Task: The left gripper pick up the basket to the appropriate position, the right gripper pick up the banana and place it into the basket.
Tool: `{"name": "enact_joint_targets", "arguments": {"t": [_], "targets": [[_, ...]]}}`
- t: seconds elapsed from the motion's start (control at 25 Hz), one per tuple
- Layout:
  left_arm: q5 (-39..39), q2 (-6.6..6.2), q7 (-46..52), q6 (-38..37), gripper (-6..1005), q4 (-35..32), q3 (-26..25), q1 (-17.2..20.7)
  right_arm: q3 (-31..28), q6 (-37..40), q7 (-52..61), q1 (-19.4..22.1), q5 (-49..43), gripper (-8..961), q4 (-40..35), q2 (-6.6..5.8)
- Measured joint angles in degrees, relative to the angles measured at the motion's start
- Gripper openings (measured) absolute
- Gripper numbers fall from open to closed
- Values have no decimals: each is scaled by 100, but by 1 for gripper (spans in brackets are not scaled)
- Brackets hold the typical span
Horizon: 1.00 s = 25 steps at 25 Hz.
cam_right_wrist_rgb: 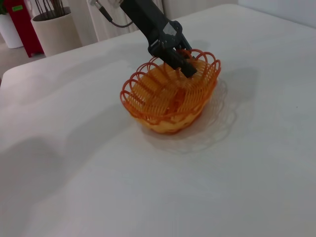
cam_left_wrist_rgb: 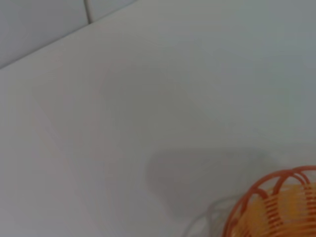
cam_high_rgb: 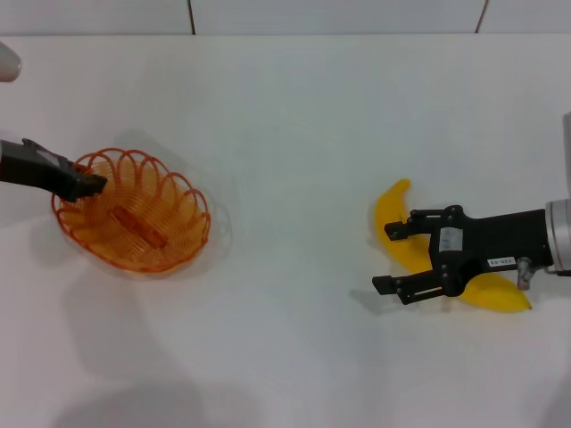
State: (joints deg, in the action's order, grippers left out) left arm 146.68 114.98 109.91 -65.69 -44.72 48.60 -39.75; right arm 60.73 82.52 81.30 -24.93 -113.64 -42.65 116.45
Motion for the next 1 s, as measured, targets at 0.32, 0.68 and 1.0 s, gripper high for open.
{"name": "enact_joint_targets", "arguments": {"t": [0.32,0.68,1.0], "targets": [[-8,-2,3,4,225,-50,0,11,1,-45,0,-4,-1,876,19,0],[-198,136,24,-70,137,-464,148,16,0,-70,0,-8,-8,875,91,-2],[-635,133,-70,-48,118,-473,307,-24,1,-70,0,-18,-9,874,91,7]]}}
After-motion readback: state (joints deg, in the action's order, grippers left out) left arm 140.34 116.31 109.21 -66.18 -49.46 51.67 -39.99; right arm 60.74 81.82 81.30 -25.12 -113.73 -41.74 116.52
